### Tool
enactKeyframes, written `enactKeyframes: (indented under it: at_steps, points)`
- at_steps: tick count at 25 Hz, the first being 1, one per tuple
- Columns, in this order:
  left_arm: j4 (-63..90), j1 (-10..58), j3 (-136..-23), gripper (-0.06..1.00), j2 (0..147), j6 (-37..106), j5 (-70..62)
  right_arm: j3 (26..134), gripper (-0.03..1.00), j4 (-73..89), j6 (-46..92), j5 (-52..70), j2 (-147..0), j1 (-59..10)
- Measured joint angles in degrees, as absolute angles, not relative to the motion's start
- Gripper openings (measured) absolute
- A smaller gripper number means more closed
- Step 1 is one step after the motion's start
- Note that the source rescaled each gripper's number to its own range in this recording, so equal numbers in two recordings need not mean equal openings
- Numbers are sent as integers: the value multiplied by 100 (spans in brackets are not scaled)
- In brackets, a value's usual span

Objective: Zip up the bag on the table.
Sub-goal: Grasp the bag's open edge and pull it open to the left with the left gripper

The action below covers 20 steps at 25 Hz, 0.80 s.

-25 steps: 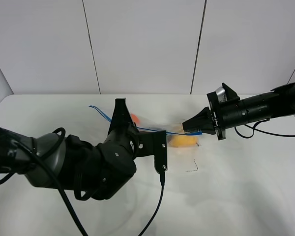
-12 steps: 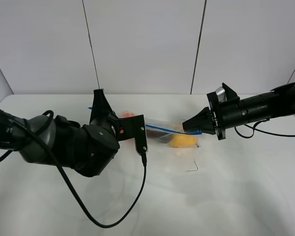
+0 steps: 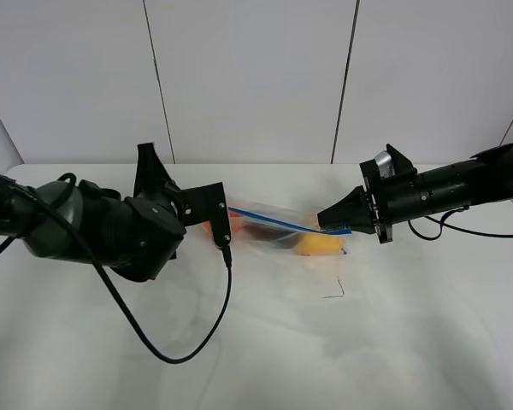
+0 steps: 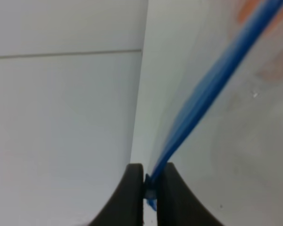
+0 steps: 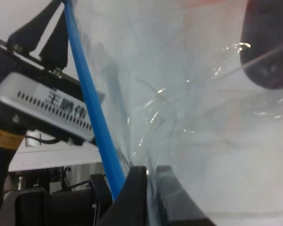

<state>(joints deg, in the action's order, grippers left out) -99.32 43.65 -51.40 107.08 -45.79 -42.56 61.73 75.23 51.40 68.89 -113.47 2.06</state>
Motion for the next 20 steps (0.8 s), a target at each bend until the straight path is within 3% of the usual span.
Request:
enactKeyframes:
  at_steps: [16, 20]
  points:
    - [-9962, 4094, -5134, 1, 10708, -4644, -4073, 6173, 0, 7546, 5158, 6883, -11347, 206]
    - [-9909, 4056, -5130, 18, 10703, -4761, -4136, 6173, 0, 7449, 5158, 6883, -11347, 211]
